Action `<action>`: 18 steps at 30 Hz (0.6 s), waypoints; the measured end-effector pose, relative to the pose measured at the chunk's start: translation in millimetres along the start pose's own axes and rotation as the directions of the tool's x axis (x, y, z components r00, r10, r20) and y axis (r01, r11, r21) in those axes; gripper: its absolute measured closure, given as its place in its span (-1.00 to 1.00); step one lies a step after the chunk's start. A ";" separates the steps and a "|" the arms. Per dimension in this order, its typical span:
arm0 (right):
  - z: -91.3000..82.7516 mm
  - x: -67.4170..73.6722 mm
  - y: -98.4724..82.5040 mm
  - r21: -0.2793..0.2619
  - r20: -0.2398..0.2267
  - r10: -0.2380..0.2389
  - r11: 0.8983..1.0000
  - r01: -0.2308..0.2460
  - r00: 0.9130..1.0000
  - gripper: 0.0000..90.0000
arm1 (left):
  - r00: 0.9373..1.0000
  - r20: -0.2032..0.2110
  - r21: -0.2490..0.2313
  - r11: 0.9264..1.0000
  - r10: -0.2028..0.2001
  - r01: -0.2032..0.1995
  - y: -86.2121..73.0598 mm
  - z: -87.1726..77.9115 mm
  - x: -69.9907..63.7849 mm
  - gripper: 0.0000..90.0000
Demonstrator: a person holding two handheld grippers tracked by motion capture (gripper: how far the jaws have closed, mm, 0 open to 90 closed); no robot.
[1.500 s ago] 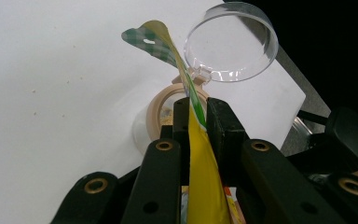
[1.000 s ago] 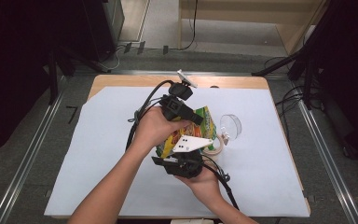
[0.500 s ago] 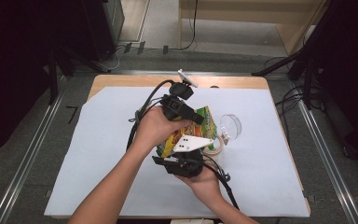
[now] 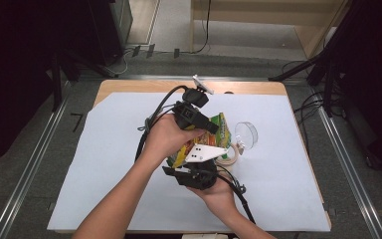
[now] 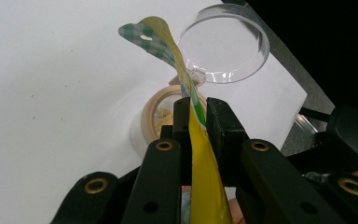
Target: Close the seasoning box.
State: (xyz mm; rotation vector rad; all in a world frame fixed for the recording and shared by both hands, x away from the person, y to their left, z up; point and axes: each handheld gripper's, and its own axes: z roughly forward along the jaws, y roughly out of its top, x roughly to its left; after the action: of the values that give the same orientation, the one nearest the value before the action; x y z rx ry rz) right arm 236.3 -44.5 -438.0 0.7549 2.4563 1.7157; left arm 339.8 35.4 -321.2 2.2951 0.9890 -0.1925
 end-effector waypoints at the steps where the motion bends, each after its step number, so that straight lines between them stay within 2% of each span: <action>1: 0.2 -0.2 -0.2 -0.001 0.001 0.000 1.000 0.000 1.000 0.62 | 1.000 -0.002 -0.002 1.000 0.001 -0.001 0.0 0.0 -0.5 0.85; 13: 1.1 -2.1 -1.3 -0.005 0.002 0.009 1.000 -0.009 1.000 0.61 | 0.999 -0.028 0.011 1.000 0.021 -0.020 0.9 0.5 -9.0 0.86; 18: -1.0 -2.5 0.2 -0.011 -0.005 0.017 1.000 -0.017 1.000 0.63 | 1.000 -0.011 0.020 1.000 0.004 -0.004 5.4 2.6 -3.4 0.86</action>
State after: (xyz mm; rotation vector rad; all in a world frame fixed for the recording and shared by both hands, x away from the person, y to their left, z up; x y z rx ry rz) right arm 238.3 -46.4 -438.1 0.7734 2.4489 1.7371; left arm 341.4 29.0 -319.4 2.3190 0.9918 -0.1891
